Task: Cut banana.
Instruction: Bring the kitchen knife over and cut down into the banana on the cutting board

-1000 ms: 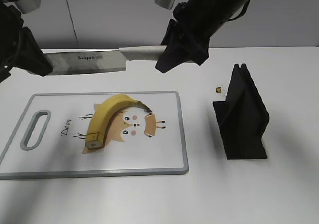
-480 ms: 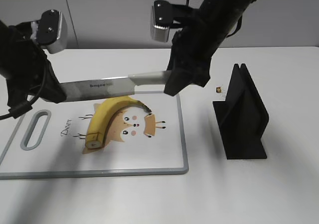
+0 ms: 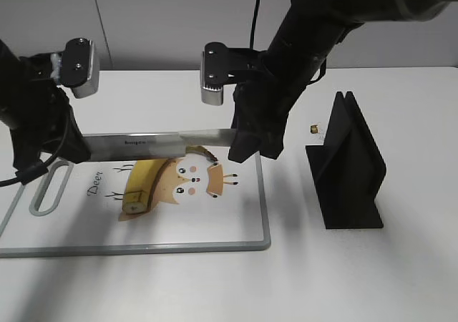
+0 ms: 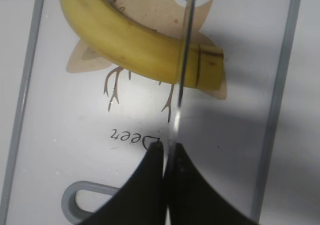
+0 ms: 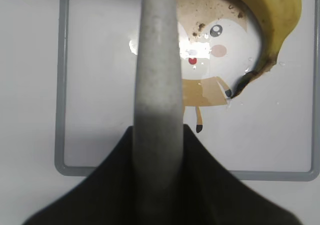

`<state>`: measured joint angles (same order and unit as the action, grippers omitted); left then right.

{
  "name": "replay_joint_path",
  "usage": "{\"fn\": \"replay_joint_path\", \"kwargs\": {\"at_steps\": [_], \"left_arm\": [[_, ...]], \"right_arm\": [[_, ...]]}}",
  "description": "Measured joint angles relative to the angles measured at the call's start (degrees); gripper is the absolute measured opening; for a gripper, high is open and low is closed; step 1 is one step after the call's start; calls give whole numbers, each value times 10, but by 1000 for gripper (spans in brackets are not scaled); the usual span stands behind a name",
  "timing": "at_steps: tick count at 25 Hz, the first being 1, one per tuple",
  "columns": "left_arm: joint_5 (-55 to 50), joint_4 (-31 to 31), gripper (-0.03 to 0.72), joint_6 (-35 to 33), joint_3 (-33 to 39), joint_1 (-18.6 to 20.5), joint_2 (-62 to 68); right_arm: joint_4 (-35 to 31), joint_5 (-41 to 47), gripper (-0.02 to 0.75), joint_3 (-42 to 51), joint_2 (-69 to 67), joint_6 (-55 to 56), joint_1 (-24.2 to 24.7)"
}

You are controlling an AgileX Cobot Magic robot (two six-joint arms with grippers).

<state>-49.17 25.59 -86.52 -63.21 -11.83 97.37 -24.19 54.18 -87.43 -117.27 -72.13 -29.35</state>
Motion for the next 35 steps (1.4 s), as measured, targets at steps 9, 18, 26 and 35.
{"fn": "replay_joint_path", "kwargs": {"at_steps": [9, 18, 26, 35], "left_arm": [[82, 10, -9, 3, 53, -6, 16], [140, 21, -9, 3, 92, -6, 16], [147, 25, -9, 3, 93, -6, 25], [144, 32, -9, 3, 93, -6, 31]], "right_arm": [[3, -18, 164, 1, -36, -4, 0], [4, -37, 166, 2, -51, -12, -2], [4, -46, 167, 2, -56, -13, -2], [6, -46, 167, 2, -58, -13, -2]]}}
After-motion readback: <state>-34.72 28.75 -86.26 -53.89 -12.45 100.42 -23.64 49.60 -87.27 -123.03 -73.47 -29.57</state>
